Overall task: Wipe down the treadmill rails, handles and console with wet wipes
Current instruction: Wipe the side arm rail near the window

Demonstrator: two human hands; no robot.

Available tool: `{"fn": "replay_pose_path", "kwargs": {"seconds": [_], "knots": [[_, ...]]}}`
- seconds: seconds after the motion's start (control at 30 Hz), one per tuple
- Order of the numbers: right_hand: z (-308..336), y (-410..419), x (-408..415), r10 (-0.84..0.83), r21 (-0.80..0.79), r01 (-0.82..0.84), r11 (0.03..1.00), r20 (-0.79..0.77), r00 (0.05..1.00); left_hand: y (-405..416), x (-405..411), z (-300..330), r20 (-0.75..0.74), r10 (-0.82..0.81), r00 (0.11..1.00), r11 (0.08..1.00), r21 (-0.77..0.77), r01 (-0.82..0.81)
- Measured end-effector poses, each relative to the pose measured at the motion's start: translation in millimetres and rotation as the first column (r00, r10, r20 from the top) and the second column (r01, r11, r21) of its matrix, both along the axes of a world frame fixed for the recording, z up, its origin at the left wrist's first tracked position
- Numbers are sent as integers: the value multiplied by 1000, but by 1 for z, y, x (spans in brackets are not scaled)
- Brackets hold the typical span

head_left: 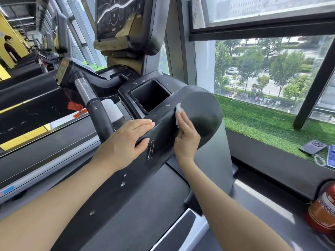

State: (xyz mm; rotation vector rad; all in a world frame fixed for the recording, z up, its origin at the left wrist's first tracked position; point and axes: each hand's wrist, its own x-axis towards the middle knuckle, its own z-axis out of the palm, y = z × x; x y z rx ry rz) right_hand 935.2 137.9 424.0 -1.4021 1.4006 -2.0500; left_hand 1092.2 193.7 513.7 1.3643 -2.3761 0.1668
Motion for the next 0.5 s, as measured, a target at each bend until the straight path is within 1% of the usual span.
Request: {"fn": "replay_pose_path", "kwargs": {"seconds": [0.17, 0.2, 0.23, 0.27, 0.33, 0.4, 0.43, 0.5], "knots": [[-3, 36, 24, 70, -156, -97, 983, -170, 983, -1, 0, 0, 6, -4, 1000, 1000, -4, 4], [-5, 38, 25, 70, -168, -100, 981, -175, 982, -1, 0, 0, 6, -2, 1000, 1000, -1, 2], [-4, 39, 24, 60, -171, -84, 982, -143, 988, 0, 0, 0, 2, 1, 1000, 1000, 1, -1], [-2, 37, 20, 40, -153, -50, 987, -70, 997, 0, 0, 0, -2, 6, 1000, 1000, 3, -6], [4, 24, 3, -4, -48, 13, 999, 181, 984, 1, 1, 0, -2, 11, 1000, 1000, -1, -11], [4, 1, -20, -63, 112, 15, 994, 437, 897, 1, 1, 0, 3, 16, 1000, 1000, -2, -16], [1, -11, -31, -109, 189, 14, 982, 503, 858, 1, 1, 0, 3, 18, 1000, 1000, 3, -18], [-3, -30, -46, -169, 302, -2, 953, 539, 825, 1, 1, 1, 0, 23, 1000, 1000, 9, -23]]}}
